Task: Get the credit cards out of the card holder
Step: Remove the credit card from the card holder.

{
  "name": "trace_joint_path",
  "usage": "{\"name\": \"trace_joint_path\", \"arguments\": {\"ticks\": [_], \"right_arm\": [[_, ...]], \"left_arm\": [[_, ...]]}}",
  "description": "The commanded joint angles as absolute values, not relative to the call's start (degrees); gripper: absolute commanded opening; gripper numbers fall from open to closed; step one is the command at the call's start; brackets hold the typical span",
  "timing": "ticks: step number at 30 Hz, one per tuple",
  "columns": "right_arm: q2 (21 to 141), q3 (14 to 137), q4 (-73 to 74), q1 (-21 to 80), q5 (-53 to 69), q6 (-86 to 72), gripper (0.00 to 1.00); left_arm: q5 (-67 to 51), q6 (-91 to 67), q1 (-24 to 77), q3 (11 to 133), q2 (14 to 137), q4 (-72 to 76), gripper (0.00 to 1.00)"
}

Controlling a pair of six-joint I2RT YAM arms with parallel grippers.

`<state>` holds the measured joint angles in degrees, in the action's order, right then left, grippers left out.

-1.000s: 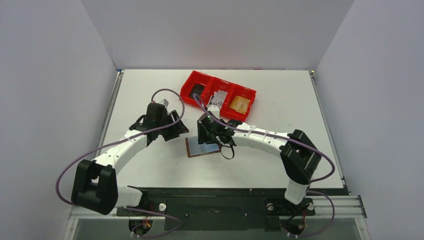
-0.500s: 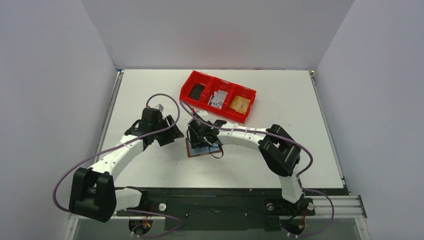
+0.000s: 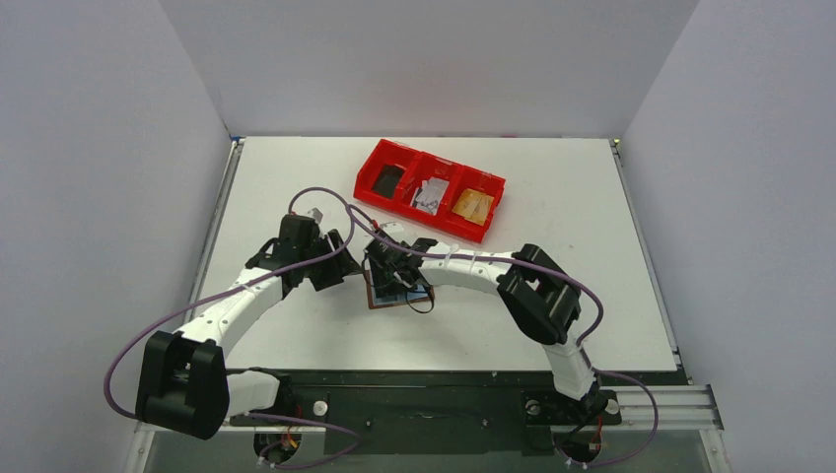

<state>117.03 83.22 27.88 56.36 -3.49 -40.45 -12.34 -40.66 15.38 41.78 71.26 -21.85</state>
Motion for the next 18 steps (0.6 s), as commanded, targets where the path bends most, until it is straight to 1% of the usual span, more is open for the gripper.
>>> {"name": "trace_joint_path", "arguments": {"ticks": [1, 6, 8, 10, 12, 13, 14, 15, 18], "right_arm": [[119.1, 86.2, 30.3, 57.1, -5.1, -38.9, 0.43], [121.2, 86.4, 33.2, 57.2, -5.7, -38.3, 0.42], [121.7, 86.0, 33.7, 57.1, -5.6, -38.2, 0.40], [122.0, 85.3, 34.0, 57.1, -5.4, -38.1, 0.36], [122.1, 84.6, 34.0, 57.0, -5.1, -38.1, 0.29], [122.2, 84.4, 33.8, 56.9, -5.1, -38.1, 0.23], [122.1, 83.7, 33.6, 56.8, -4.7, -38.3, 0.21], [122.0, 83.4, 33.0, 56.7, -4.5, -38.3, 0.17], [121.5, 81.3, 31.4, 55.8, -2.5, -38.9, 0.12]], "left_arm": [[-13.2, -39.8, 15.1, 42.1, 69.9, -20.6, 0.55], [-13.2, -39.7, 15.0, 42.3, 70.0, -20.7, 0.55], [-13.2, -39.8, 15.0, 42.3, 70.1, -20.7, 0.55], [-13.3, -39.7, 15.1, 42.3, 70.3, -20.6, 0.55], [-13.5, -39.8, 15.0, 42.3, 70.5, -20.4, 0.55], [-13.6, -39.8, 15.1, 42.3, 70.6, -20.3, 0.55], [-13.7, -39.9, 15.0, 42.3, 70.7, -20.3, 0.55], [-13.7, -39.9, 15.0, 42.2, 70.8, -20.3, 0.55], [-13.8, -39.8, 15.0, 42.2, 71.2, -20.2, 0.55]]}}
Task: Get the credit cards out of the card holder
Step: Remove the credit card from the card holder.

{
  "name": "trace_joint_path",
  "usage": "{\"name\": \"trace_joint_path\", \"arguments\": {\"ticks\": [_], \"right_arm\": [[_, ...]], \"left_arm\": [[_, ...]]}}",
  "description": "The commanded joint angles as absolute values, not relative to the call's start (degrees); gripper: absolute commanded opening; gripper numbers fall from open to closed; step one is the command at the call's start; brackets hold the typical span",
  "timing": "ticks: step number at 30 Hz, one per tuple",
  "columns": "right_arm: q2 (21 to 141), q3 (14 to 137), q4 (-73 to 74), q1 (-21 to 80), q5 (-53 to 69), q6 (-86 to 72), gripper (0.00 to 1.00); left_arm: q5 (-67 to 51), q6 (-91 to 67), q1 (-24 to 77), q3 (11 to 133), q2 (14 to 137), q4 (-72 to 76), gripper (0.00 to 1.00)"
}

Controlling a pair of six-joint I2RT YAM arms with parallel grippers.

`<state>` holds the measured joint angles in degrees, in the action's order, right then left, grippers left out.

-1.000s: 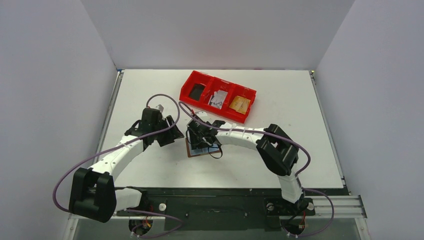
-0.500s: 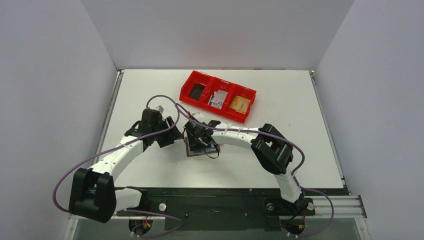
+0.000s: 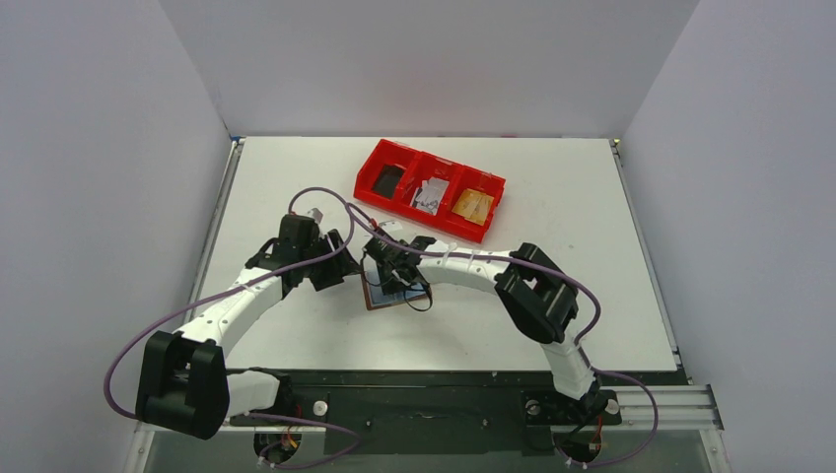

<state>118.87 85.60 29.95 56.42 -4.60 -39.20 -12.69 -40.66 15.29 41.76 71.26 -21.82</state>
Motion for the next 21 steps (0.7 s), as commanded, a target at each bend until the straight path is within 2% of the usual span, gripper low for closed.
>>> {"name": "trace_joint_path", "arguments": {"ticks": [1, 5, 13, 21], "right_arm": [[121.3, 80.8, 30.6, 55.6, -1.7, -39.0, 0.08], [120.4, 77.9, 27.4, 53.8, 1.8, -39.7, 0.00], [119.4, 70.3, 17.2, 50.2, 13.0, -42.1, 0.00], [119.7, 67.9, 13.5, 48.4, 16.2, -42.9, 0.00]], "left_arm": [[-13.9, -39.7, 15.1, 42.2, 71.4, -20.2, 0.55], [-14.5, -39.9, 15.0, 42.1, 72.1, -19.7, 0.55], [-17.4, -41.3, 15.8, 41.3, 74.4, -16.7, 0.53], [-18.6, -44.3, 19.0, 41.3, 78.7, -12.8, 0.49]]}}
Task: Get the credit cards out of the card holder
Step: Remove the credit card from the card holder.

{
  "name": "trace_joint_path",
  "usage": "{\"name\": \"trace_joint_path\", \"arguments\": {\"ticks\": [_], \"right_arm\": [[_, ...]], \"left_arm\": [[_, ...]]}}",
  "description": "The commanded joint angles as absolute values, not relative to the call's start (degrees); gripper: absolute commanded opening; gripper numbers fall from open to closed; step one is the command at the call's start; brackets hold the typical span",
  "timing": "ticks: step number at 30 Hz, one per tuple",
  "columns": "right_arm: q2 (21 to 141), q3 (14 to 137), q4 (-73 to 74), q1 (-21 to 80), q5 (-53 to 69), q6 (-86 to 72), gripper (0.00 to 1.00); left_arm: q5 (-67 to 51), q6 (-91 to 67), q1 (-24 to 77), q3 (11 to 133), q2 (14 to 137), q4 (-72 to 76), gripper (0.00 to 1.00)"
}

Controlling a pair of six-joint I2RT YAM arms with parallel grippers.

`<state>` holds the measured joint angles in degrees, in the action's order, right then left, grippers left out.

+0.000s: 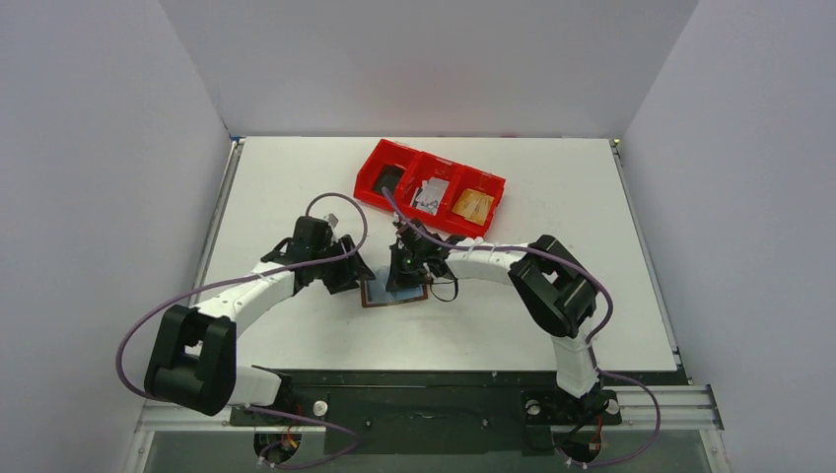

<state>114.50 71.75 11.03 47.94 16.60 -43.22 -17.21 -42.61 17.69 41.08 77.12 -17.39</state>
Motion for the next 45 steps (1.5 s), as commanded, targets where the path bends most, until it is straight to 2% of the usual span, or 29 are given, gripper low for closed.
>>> {"name": "trace_joint_path", "arguments": {"ticks": [1, 29, 33, 40, 42, 45], "right_arm": [[119.6, 67.8, 13.3, 48.3, 16.3, -42.8, 0.00], [118.6, 65.3, 12.1, 46.7, 17.0, -42.8, 0.00], [118.2, 65.3, 12.1, 46.6, 17.0, -42.9, 0.00], [116.2, 66.5, 12.7, 46.5, 17.1, -42.6, 0.00], [115.2, 66.8, 12.9, 46.6, 17.1, -42.7, 0.01], [113.2, 67.1, 13.4, 46.7, 16.9, -42.5, 0.16]], "left_arm": [[-18.4, -44.4, 19.4, 41.3, 79.4, -12.3, 0.49], [-14.1, -43.5, 23.0, 42.2, 87.9, -9.8, 0.42], [-14.1, -44.0, 23.4, 42.2, 88.3, -9.1, 0.35], [-13.5, -44.2, 23.6, 42.8, 87.8, -9.5, 0.00], [-13.4, -44.2, 23.6, 42.9, 87.4, -9.8, 0.00], [-13.1, -44.3, 23.6, 42.9, 86.2, -10.5, 0.00]]}}
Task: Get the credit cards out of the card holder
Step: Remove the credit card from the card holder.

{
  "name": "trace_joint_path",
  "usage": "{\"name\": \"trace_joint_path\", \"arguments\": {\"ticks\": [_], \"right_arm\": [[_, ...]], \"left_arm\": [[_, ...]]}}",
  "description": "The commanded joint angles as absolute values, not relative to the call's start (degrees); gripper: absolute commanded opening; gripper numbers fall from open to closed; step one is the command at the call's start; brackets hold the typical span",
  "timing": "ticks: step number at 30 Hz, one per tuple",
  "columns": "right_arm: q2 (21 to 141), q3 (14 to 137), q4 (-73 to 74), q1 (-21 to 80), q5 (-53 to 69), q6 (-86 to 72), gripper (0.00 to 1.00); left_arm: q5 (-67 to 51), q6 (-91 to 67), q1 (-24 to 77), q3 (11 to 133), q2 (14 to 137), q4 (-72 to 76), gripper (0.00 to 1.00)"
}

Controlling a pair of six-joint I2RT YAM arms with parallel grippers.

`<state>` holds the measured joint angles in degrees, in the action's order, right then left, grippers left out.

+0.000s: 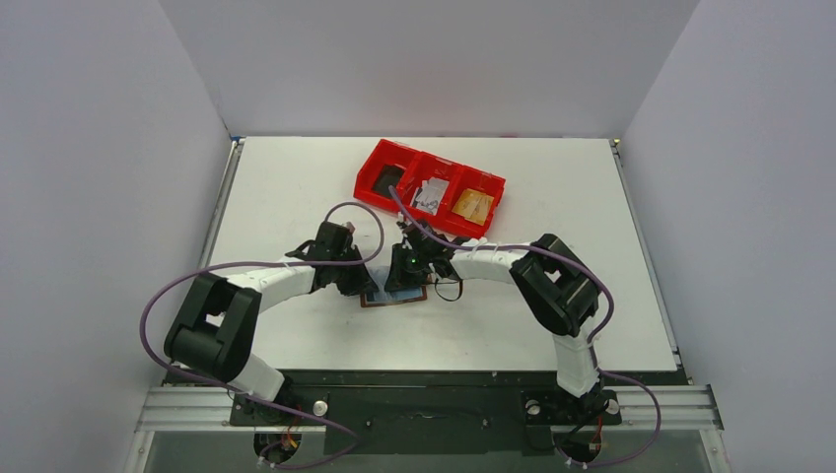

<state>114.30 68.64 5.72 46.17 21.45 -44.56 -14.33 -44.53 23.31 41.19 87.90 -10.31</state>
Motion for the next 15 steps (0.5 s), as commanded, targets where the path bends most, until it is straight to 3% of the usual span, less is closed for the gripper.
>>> {"name": "trace_joint_path", "arguments": {"ticks": [1, 3, 5, 15], "right_arm": [[112.7, 67.5, 13.6, 46.7, 16.9, -42.3, 0.19], [111.3, 68.0, 14.6, 46.9, 16.6, -42.0, 0.33], [109.6, 68.4, 15.2, 46.9, 16.2, -41.9, 0.38], [100.5, 68.1, 17.7, 46.3, 12.6, -43.2, 0.46]], "left_arm": [[-13.0, -44.3, 23.6, 42.9, 85.8, -10.8, 0.00], [-12.8, -44.3, 23.6, 42.9, 84.7, -11.4, 0.00], [-12.5, -44.4, 23.6, 42.9, 83.3, -12.2, 0.00], [-11.9, -44.0, 24.2, 43.5, 79.6, -14.7, 0.00]]}}
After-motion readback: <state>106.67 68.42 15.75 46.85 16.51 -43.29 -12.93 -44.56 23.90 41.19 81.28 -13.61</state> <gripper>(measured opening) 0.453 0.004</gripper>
